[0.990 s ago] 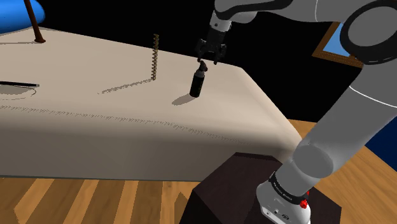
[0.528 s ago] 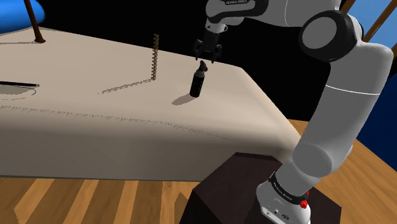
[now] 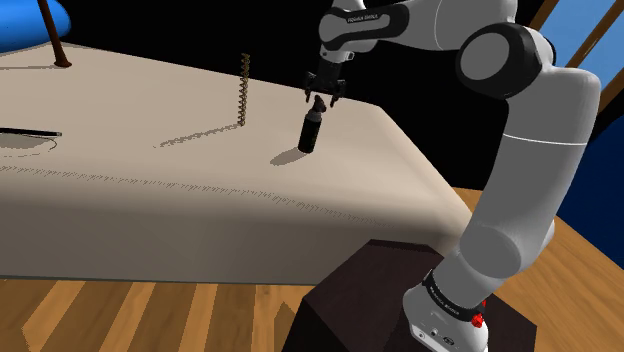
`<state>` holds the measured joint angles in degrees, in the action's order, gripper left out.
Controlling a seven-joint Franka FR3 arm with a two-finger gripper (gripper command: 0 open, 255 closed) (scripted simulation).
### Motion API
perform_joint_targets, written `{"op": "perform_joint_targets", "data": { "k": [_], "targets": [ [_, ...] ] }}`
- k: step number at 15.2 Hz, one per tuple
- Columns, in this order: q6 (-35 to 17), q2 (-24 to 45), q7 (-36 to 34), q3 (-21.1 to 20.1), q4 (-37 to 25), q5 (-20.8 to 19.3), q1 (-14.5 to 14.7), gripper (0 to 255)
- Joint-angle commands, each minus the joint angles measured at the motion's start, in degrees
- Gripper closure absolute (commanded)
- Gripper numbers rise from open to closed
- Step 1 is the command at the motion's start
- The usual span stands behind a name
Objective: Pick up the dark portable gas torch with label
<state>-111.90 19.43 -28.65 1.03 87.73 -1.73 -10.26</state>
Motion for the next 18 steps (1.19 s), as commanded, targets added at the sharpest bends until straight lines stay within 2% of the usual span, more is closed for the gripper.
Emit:
{"op": "perform_joint_targets", "data": {
  "k": [1,2,3,12,18],
  "targets": [
    [-1.36,0.26,0.0,0.02,1.06,-0.01,-0.04,0],
    [-1.36,0.25,0.0,0.02,1.07,-0.01,-0.04,0],
    [-1.47,0.21,-0.01,0.02,1.22,-0.01,-0.04,255],
    [-1.36,0.26,0.0,0.02,1.07,-0.01,-0.04,255],
    [3.06,-0.21,0.14,0.02,-2.89,0.03,-0.04,255]
  ]
}}
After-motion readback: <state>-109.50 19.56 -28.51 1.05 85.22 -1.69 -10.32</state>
